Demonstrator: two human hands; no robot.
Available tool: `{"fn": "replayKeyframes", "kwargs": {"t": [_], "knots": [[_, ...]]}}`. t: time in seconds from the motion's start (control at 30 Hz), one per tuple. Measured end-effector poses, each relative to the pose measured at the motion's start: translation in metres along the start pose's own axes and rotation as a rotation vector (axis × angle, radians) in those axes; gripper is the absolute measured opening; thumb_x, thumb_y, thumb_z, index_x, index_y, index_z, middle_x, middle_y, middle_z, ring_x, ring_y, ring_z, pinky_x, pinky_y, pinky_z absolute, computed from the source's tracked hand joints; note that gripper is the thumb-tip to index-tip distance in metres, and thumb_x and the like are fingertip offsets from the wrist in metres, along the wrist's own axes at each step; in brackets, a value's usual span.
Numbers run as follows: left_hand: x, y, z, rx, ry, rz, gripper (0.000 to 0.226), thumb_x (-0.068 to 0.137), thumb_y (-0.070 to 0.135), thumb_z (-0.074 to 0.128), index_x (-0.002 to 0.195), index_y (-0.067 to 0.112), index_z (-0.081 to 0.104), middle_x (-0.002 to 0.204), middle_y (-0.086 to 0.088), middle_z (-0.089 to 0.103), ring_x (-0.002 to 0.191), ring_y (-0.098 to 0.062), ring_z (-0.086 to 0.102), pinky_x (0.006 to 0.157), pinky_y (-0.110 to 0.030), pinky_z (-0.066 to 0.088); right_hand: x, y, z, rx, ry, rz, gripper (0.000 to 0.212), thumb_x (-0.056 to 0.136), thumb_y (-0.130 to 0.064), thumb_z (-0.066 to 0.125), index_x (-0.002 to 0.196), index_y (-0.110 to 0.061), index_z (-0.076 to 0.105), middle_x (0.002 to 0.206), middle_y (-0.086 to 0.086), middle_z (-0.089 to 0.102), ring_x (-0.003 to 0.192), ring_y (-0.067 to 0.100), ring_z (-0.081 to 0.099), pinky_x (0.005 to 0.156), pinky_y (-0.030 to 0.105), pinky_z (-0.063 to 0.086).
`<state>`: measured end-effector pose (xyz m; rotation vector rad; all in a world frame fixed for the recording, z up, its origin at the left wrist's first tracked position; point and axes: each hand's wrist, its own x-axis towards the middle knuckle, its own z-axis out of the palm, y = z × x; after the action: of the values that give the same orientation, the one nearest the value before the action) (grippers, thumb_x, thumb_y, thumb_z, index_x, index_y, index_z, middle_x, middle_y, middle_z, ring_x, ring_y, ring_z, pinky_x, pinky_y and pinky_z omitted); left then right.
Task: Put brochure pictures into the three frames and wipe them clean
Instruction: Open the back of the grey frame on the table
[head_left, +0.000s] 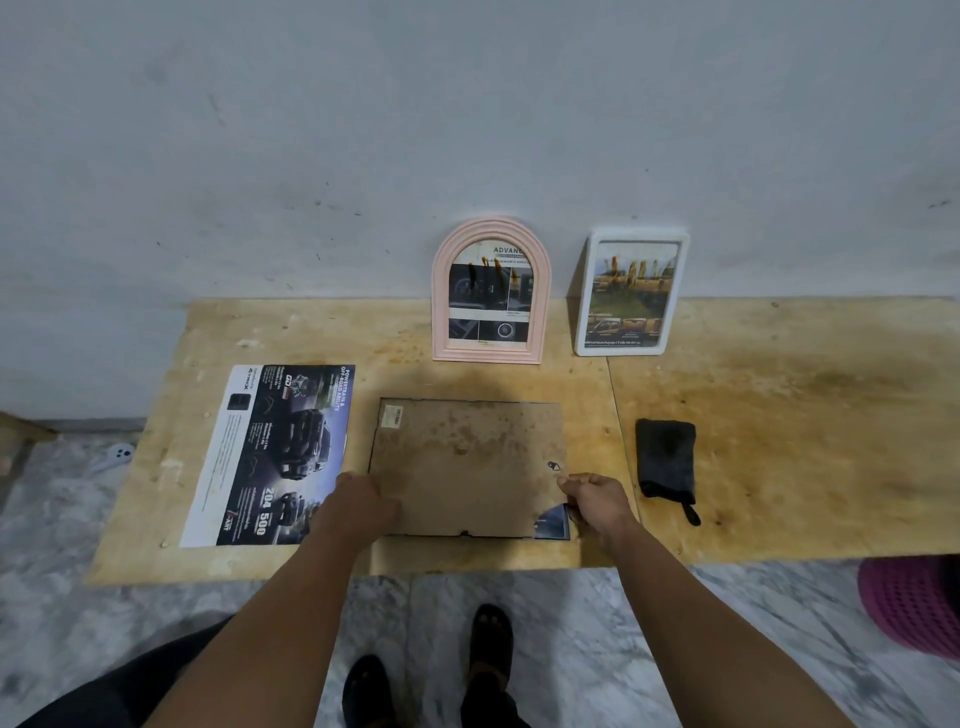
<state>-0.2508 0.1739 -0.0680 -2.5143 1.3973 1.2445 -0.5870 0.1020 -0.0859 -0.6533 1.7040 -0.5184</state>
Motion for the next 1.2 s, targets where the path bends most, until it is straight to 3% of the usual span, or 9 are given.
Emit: {"fn": "replayKeyframes", "kwargs": {"t": [0.07, 0.17, 0.27, 0.37, 0.47, 0.63, 0.8, 1.0, 1.2], "knots": [[0.003, -0.003, 0.002, -0.015, 0.016, 0.008, 0.046, 0.065, 0.050, 0.049, 0.071, 0.005, 0.053, 0.087, -0.012, 0.049, 0.074, -0.031, 0.062, 0.068, -0.034, 0.047, 0.003, 0.001, -0.003, 0.055, -0.013, 0.033, 0.013, 0.093, -0.010, 0.071, 0.086, 0.000, 0.069, 0.070, 0.016, 0.062, 0.053, 0.021, 0.052, 0.054, 0.031, 0.046], [0.011, -0.012, 0.006, -0.045, 0.055, 0.000, 0.055, 0.074, 0.054, 0.060, 0.095, 0.003, 0.066, 0.100, -0.015, 0.060, 0.085, -0.032, 0.067, 0.080, -0.043, 0.058, 0.004, 0.005, -0.015, 0.342, -0.053, 0.207, 0.013, 0.101, -0.010, 0.059, 0.101, 0.000, 0.067, 0.092, 0.017, 0.070, 0.075, 0.027, 0.064, 0.082, 0.043, 0.057], [0.010, -0.013, 0.006, -0.048, 0.052, 0.003, 0.063, 0.068, 0.057, 0.057, 0.100, 0.003, 0.066, 0.102, -0.015, 0.062, 0.088, -0.032, 0.068, 0.084, -0.048, 0.060, -0.001, 0.005, -0.022, 0.412, -0.106, 0.227, 0.011, 0.102, -0.008, 0.057, 0.106, -0.002, 0.065, 0.086, 0.011, 0.065, 0.070, 0.021, 0.056, 0.095, 0.049, 0.054], [0.010, -0.012, 0.006, -0.066, 0.059, 0.006, 0.071, 0.064, 0.056, 0.055, 0.104, -0.002, 0.065, 0.106, -0.020, 0.062, 0.092, -0.036, 0.069, 0.084, -0.048, 0.060, -0.005, 0.009, -0.017, 0.353, -0.064, 0.157, 0.013, 0.097, -0.010, 0.064, 0.105, 0.001, 0.067, 0.085, 0.013, 0.066, 0.075, 0.023, 0.063, 0.073, 0.039, 0.059], [0.010, -0.012, 0.009, -0.058, 0.073, 0.008, 0.073, 0.066, 0.055, 0.054, 0.106, -0.006, 0.064, 0.108, -0.024, 0.062, 0.093, -0.037, 0.069, 0.081, -0.046, 0.059, -0.007, 0.012, -0.014, 0.291, -0.013, 0.060, 0.014, 0.095, -0.010, 0.068, 0.098, 0.002, 0.063, 0.071, 0.017, 0.059, 0.057, 0.024, 0.054, 0.045, 0.028, 0.048], [0.020, -0.020, 0.014, -0.038, 0.083, 0.028, 0.076, 0.062, 0.063, 0.049, 0.099, -0.001, 0.065, 0.103, -0.018, 0.061, 0.089, -0.034, 0.069, 0.082, -0.050, 0.060, -0.013, 0.014, -0.013, 0.193, 0.029, -0.020, 0.012, 0.098, -0.002, 0.060, 0.110, 0.003, 0.064, 0.066, 0.020, 0.065, 0.047, 0.025, 0.045, 0.036, 0.029, 0.035], [0.028, -0.024, 0.014, 0.001, 0.078, 0.040, 0.057, 0.080, 0.051, 0.071, 0.094, -0.004, 0.069, 0.096, -0.019, 0.062, 0.091, -0.037, 0.068, 0.081, -0.044, 0.058, -0.012, 0.012, -0.036, 0.170, 0.156, -0.007, 0.014, 0.102, -0.006, 0.054, 0.111, -0.004, 0.065, 0.077, 0.019, 0.066, 0.051, 0.026, 0.053, 0.038, 0.026, 0.041], [0.022, -0.014, 0.013, 0.013, 0.083, 0.036, 0.058, 0.086, 0.044, 0.074, 0.100, -0.012, 0.069, 0.104, -0.029, 0.065, 0.102, -0.040, 0.067, 0.088, -0.043, 0.054, 0.000, -0.012, -0.112, 0.236, 0.324, -0.043, 0.018, 0.104, -0.009, 0.052, 0.112, -0.011, 0.068, 0.086, 0.019, 0.065, 0.062, 0.029, 0.053, 0.050, 0.034, 0.040], [0.030, -0.023, 0.016, -0.012, 0.073, -0.019, 0.061, 0.079, 0.053, 0.071, 0.104, -0.003, 0.069, 0.106, -0.023, 0.064, 0.095, -0.038, 0.069, 0.085, -0.042, 0.057, 0.032, -0.041, -0.200, 0.435, 0.570, 0.016, 0.024, 0.101, -0.014, 0.060, 0.124, -0.010, 0.067, 0.108, 0.015, 0.068, 0.097, 0.032, 0.064, 0.073, 0.038, 0.051]]}}
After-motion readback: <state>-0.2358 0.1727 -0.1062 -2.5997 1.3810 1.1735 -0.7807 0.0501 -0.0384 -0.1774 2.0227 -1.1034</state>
